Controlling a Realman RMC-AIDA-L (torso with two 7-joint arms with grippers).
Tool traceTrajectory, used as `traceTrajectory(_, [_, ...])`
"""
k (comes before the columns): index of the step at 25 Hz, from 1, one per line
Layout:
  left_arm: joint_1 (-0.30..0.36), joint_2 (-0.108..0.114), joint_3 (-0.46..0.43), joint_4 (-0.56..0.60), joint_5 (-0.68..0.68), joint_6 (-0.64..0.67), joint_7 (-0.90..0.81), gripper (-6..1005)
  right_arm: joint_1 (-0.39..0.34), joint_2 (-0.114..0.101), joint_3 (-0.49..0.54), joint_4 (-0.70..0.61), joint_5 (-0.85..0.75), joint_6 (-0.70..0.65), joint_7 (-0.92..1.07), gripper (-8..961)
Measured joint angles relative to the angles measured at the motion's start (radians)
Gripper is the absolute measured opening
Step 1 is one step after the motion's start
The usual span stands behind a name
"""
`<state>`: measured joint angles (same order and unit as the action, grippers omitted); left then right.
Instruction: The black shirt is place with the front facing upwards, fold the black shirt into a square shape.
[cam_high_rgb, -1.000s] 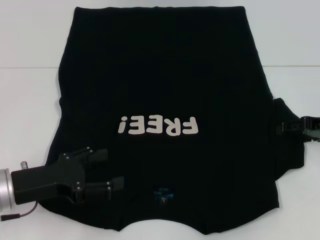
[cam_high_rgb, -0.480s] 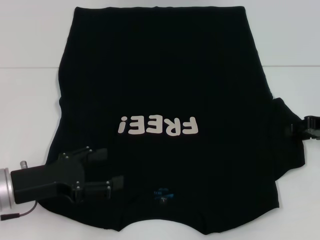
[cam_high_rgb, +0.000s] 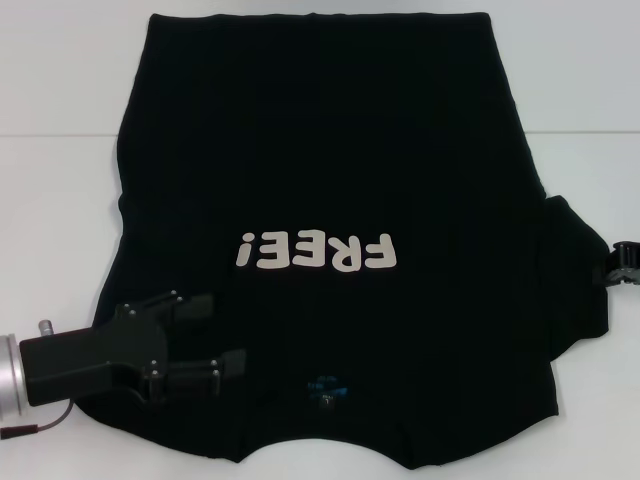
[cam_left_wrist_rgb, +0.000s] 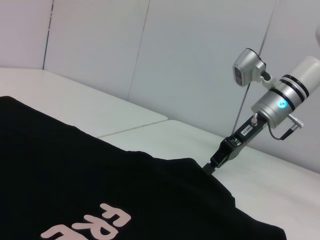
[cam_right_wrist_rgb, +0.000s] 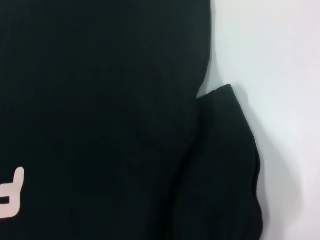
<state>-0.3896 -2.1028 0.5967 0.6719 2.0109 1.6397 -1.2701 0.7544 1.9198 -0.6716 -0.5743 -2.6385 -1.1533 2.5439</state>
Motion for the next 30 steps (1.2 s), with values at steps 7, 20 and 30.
traceTrajectory(7, [0.002,0.000,0.000,-0.001,0.000,0.000,0.000,936,-0.003,-0.002,-0.012,-0.005,0.000,-0.004,0.001,63])
traceTrajectory(20, [0.001,0.000,-0.003,-0.002,0.000,0.000,-0.003,936,-0.086,-0.025,0.075,-0.101,0.022,-0.080,-0.017,35])
traceTrajectory(30, [-0.003,0.002,-0.003,-0.002,0.000,0.000,-0.005,937,-0.101,-0.033,0.156,-0.152,0.101,-0.161,-0.105,33])
